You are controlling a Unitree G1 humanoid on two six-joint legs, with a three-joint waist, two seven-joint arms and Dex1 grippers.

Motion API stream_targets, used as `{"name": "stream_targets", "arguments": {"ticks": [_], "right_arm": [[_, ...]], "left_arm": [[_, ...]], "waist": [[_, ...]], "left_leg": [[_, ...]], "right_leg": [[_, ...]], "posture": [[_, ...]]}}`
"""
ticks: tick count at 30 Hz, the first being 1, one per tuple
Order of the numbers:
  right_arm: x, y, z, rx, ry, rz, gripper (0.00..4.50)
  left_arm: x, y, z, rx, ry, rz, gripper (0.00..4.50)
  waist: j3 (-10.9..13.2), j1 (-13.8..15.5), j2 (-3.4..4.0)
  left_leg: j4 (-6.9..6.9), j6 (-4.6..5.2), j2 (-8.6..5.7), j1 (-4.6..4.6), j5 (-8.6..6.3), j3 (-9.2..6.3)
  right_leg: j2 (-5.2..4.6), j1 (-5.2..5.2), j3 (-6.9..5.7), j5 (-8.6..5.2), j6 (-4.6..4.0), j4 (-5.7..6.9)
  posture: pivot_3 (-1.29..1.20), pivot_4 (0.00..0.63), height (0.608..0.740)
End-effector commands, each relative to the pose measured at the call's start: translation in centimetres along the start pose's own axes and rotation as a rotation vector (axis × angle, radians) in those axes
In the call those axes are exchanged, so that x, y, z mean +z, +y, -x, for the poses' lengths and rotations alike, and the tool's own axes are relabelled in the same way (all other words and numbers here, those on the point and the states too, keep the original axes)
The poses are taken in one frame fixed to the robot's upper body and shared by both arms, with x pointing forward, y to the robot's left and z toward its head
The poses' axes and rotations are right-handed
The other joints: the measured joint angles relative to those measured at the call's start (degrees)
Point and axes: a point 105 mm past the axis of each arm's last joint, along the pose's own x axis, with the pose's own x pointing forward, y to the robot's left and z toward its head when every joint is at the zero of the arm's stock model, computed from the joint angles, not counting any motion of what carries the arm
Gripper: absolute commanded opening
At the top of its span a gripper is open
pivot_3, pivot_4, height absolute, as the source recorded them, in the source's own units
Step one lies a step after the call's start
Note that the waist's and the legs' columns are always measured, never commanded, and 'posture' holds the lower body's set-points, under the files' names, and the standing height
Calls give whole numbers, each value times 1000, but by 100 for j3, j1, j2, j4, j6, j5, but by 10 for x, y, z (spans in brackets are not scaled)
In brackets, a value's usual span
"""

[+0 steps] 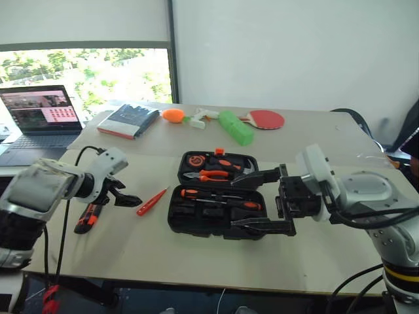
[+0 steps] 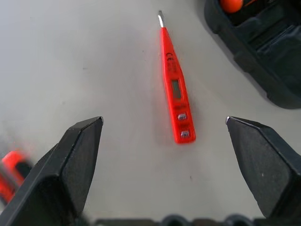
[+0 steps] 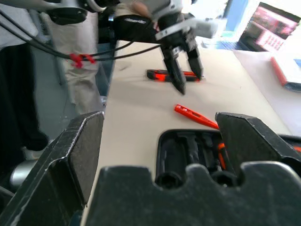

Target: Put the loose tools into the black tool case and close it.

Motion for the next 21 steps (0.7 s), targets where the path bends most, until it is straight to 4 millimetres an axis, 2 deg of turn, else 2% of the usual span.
{"name": "stream_targets", "arguments": {"ticks": [1,5,9,20,21], "right_arm": [[8,10,-3,-18,-23,30,4416],[7,15,-5,-47,-25,24,4416],[5,19,-5,-93,-37,14,4416],[1,24,-11,-155,-56,-3,4416],[1,24,-11,-158,-58,-4,4471]], "left_arm": [[12,9,-10,9,56,-55,4500],[24,9,-26,-29,108,-105,4500],[18,11,-39,-55,186,-147,4500],[15,5,-45,-132,297,-173,4500],[14,4,-47,-134,303,-174,4245]], "waist": [[0,-21,0],[1,-7,-2],[1,-14,-2],[1,-20,-5],[1,-20,-5]], "left_leg": [[1,1,0,-2,0,0],[3,2,-1,-9,-1,-4],[5,4,0,-13,-2,-7],[10,7,-2,-16,-3,-11],[10,7,-2,-16,-3,-12]], "right_leg": [[0,-3,0,0,0,0],[-1,-5,-3,-1,1,-1],[-1,-6,-2,-1,1,-2],[-2,-5,-2,0,3,0],[-2,-5,-2,0,3,0]], "posture": [[0,150,736],[0,150,736],[0,150,736],[0,150,736],[0,150,736]]}}
